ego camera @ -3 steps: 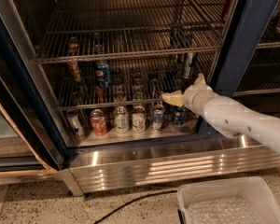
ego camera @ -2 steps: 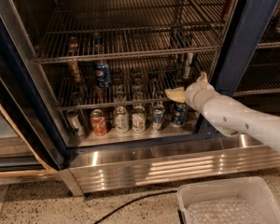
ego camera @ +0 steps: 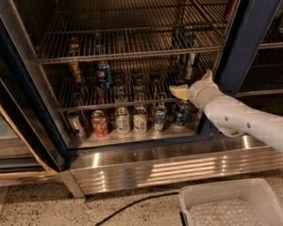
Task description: Pick redbull can from middle shelf of fridge
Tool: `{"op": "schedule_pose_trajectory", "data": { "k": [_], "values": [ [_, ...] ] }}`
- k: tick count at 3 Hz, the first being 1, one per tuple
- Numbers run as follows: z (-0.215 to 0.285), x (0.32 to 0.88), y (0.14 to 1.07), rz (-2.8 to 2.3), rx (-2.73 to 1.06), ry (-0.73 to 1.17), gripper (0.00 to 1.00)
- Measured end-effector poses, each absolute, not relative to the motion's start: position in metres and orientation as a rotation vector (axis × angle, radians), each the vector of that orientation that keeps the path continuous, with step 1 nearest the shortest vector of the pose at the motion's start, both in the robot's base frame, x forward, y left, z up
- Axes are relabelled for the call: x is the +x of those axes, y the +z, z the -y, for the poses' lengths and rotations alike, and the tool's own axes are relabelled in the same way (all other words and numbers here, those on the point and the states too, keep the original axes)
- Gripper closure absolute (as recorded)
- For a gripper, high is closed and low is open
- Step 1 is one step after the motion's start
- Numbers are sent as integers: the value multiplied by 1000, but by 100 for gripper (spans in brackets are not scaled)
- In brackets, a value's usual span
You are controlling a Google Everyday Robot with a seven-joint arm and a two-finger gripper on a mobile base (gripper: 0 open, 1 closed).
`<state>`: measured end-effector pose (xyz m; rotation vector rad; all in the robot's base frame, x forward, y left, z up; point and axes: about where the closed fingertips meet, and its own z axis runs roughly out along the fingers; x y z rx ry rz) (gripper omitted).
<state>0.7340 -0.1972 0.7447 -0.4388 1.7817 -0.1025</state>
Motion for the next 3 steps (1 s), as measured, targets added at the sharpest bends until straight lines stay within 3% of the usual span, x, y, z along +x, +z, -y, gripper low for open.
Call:
{"op": "schedule_pose_trajectory", "data": {
  "k": [1, 3],
  "values": [
    [197, 734, 745, -1781, -439, -102, 11],
    [195, 737, 746, -1776, -441, -99, 19]
  ]
}}
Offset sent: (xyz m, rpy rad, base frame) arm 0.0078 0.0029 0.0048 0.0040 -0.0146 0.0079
